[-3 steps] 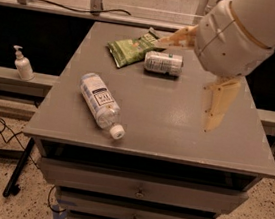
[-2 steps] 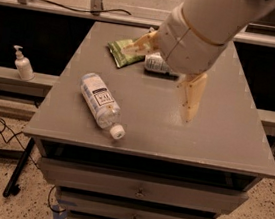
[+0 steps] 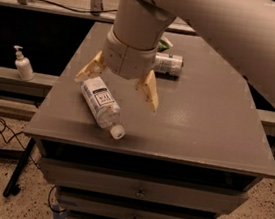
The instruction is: Place blue plastic bottle upright
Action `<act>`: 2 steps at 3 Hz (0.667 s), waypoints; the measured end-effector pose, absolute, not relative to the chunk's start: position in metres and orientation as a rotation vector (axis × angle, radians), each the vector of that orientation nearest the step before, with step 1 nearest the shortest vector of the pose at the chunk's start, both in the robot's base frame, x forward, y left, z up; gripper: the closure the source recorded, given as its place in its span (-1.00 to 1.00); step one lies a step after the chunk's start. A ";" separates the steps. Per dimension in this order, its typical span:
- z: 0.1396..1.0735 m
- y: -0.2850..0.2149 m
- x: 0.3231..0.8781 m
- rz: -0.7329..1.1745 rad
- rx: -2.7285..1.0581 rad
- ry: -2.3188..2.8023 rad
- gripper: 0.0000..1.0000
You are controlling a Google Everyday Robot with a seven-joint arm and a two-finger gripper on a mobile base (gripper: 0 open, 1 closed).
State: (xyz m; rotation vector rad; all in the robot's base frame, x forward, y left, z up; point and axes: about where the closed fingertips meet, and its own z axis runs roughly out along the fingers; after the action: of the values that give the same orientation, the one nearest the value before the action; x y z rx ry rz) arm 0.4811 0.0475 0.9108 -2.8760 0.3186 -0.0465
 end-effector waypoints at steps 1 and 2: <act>0.896 0.079 0.487 -0.001 -2.938 0.081 -1.00; 0.885 0.102 0.482 0.027 -2.980 -0.148 -1.00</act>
Offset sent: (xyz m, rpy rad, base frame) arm -0.0081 0.0729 -0.0401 -0.1718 0.0510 0.5215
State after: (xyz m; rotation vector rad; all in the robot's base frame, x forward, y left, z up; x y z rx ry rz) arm 0.4822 0.1020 0.8848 -2.9798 -0.1483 0.0266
